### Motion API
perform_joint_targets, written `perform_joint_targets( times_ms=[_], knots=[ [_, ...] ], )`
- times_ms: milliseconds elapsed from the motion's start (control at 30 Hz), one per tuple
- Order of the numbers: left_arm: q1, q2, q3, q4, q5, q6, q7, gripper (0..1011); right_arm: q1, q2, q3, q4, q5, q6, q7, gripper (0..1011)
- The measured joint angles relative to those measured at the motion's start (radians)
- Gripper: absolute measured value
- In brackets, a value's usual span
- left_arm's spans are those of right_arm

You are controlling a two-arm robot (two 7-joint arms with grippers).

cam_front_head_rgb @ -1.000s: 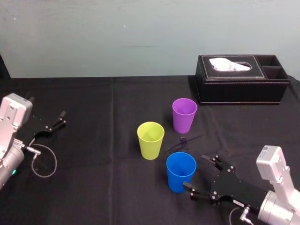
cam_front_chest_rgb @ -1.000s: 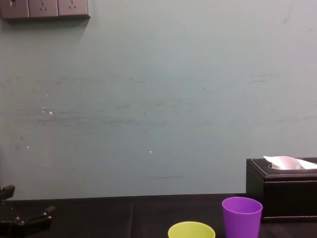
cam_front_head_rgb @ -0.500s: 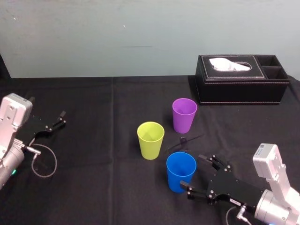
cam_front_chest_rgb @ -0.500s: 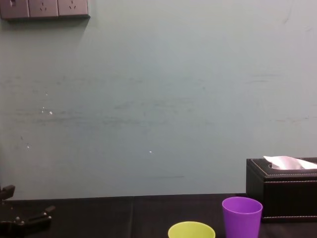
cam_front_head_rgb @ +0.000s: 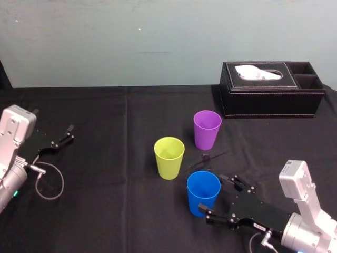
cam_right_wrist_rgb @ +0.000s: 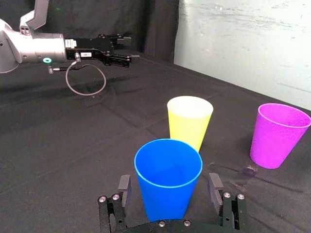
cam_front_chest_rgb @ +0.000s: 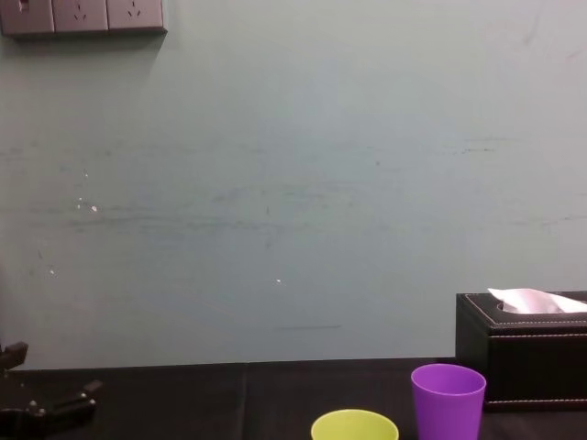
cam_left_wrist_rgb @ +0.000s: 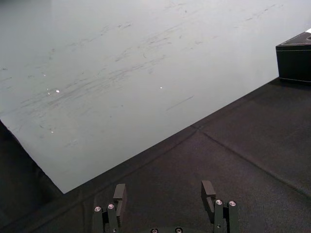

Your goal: Stack the three plastic cups sequentially using one hand.

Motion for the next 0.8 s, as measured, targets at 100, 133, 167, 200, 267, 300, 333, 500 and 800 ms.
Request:
perform_joint_targets(
  times_ms=[100,133,167,200,267,300,333,500,800],
  knots=[
    [0.000,0.000,0.000,0.000,0.000,0.000,0.000,1010,0.005,-0.005,-0.004,0.004,0.000,0.002,-0.001,1003],
    [0.000,0.000,0.000,0.000,0.000,0.000,0.000,1010,0.010,-0.008,-0.007,0.008,0.000,0.004,-0.003,1003],
    [0.000,0.000,0.000,0.000,0.000,0.000,0.000,1010,0.012,-0.010,-0.008,0.009,0.000,0.005,-0.004,1003],
    [0.000,0.000,0.000,0.000,0.000,0.000,0.000,1010,0.014,-0.011,-0.010,0.011,0.000,0.006,-0.004,1003],
    [0.000,0.000,0.000,0.000,0.000,0.000,0.000,1010,0.020,-0.015,-0.014,0.016,0.000,0.010,-0.004,1003],
    [0.000,0.000,0.000,0.000,0.000,0.000,0.000,1010,0.022,-0.016,-0.015,0.017,0.000,0.011,-0.004,1003],
    [0.000,0.000,0.000,0.000,0.000,0.000,0.000,1010,0.027,-0.019,-0.018,0.020,0.001,0.015,-0.004,1003],
    [0.000,0.000,0.000,0.000,0.000,0.000,0.000,1010,0.044,-0.030,-0.029,0.032,0.001,0.022,-0.005,1003],
    [0.000,0.000,0.000,0.000,0.000,0.000,0.000,1010,0.066,-0.043,-0.047,0.047,-0.011,0.037,-0.012,1003]
  ],
)
